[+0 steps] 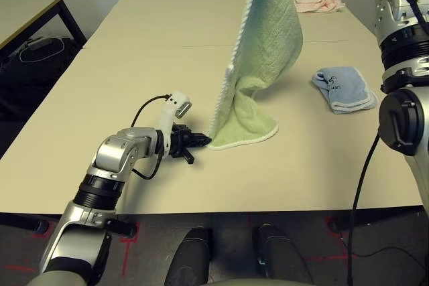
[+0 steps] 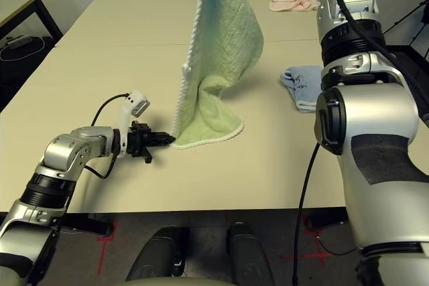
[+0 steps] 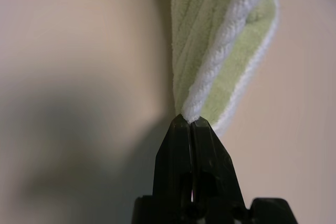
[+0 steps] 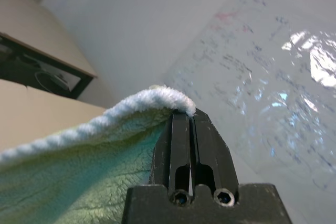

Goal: Fold the towel and set it aside.

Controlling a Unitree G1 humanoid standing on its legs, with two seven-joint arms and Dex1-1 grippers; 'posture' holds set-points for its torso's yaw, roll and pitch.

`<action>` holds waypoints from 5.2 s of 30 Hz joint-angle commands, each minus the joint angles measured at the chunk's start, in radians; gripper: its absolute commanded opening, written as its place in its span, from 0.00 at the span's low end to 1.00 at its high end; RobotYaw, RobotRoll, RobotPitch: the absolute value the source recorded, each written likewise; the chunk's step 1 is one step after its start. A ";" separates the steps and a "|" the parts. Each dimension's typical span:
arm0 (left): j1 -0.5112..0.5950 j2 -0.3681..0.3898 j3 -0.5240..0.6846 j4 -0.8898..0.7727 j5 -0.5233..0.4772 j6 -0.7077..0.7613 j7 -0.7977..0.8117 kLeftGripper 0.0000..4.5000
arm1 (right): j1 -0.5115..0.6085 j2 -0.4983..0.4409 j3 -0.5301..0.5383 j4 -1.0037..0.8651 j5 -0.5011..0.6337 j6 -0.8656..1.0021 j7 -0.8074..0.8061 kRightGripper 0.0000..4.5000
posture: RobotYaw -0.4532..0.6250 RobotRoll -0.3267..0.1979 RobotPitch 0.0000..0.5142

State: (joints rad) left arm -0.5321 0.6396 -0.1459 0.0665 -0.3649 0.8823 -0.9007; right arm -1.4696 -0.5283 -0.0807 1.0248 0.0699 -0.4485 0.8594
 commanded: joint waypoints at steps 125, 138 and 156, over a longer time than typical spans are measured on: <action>-0.331 0.236 0.124 0.561 0.417 -0.499 0.112 0.00 | 0.581 -0.129 -0.002 -0.044 -0.002 -0.025 0.107 0.00 | 0.48 0.62 0.58; 0.119 0.425 0.171 0.008 0.262 -0.135 -0.110 0.00 | 0.855 -0.172 0.003 -0.424 0.087 0.208 0.179 0.00 | 0.49 0.62 0.59; 0.015 0.486 0.155 0.050 0.208 -0.160 -0.194 0.00 | 1.051 -0.378 -0.065 -0.839 0.345 0.643 0.362 0.00 | 0.48 0.62 0.57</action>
State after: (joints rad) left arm -0.5092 1.1022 0.0209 0.0962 -0.1615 0.7275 -1.0764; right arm -0.4394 -0.8830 -0.1163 0.2198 0.3918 0.1500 1.2126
